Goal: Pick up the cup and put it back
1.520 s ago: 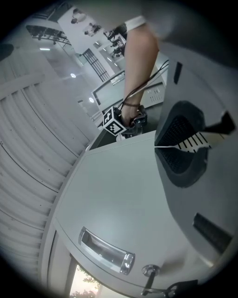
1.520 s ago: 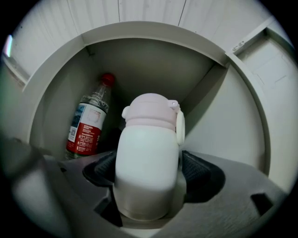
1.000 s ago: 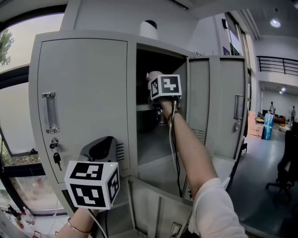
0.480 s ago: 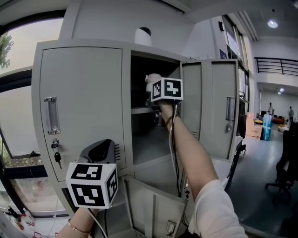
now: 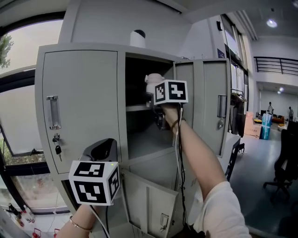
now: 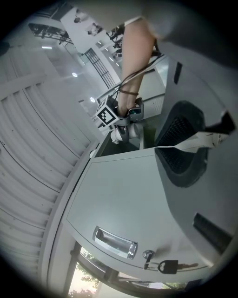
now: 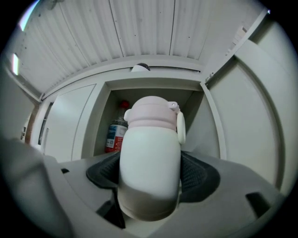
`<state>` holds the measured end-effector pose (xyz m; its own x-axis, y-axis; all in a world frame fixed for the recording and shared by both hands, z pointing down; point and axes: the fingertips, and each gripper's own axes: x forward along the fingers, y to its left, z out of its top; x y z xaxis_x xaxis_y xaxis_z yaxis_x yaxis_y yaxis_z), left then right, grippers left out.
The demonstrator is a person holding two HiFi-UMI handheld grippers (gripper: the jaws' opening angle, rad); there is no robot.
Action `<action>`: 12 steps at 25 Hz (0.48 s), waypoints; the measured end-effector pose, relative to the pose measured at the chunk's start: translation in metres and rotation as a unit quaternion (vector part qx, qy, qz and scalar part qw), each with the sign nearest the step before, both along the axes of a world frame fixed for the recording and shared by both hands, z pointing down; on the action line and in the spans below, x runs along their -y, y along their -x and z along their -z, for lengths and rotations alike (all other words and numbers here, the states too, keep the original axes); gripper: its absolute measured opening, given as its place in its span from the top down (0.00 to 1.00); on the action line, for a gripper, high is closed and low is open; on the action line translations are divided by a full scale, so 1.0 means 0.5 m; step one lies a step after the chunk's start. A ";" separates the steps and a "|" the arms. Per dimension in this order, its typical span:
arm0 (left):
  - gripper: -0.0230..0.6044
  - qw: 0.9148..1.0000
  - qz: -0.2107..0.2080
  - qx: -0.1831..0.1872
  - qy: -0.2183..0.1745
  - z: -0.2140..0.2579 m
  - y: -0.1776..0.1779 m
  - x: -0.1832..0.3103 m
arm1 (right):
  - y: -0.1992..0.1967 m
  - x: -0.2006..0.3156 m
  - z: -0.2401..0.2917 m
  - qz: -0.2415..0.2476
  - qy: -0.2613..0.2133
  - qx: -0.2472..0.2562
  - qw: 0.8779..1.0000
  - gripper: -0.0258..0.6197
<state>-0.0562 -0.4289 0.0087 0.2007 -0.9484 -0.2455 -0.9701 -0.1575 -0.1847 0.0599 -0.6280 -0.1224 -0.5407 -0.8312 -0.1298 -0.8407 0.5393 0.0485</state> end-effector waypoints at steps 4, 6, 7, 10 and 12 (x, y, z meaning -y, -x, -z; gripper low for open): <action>0.95 1.000 -0.006 -0.006 0.005 -0.015 -0.013 -0.016 | -0.021 -0.045 -0.028 0.019 0.002 -0.004 1.000 0.42; 0.95 1.000 -0.011 -0.010 0.006 -0.026 -0.022 -0.026 | -0.031 -0.068 -0.050 0.028 0.005 -0.008 1.000 0.42; 0.95 1.000 -0.012 -0.011 0.007 -0.032 -0.027 -0.030 | -0.037 -0.079 -0.062 0.032 0.005 -0.009 0.999 0.42; 0.95 1.000 -0.015 -0.013 0.012 -0.054 -0.037 -0.035 | -0.051 -0.109 -0.096 0.041 0.007 -0.008 0.999 0.42; 0.95 1.000 -0.018 -0.019 0.017 -0.069 -0.046 -0.038 | -0.063 -0.127 -0.116 0.040 0.004 -0.009 0.999 0.42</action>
<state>-0.0332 -0.4098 0.0434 0.2271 -0.9483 -0.2216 -0.9696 -0.1988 -0.1427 0.0914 -0.5643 -0.0645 -0.6079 -0.7861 -0.1122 -0.7938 0.6054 0.0588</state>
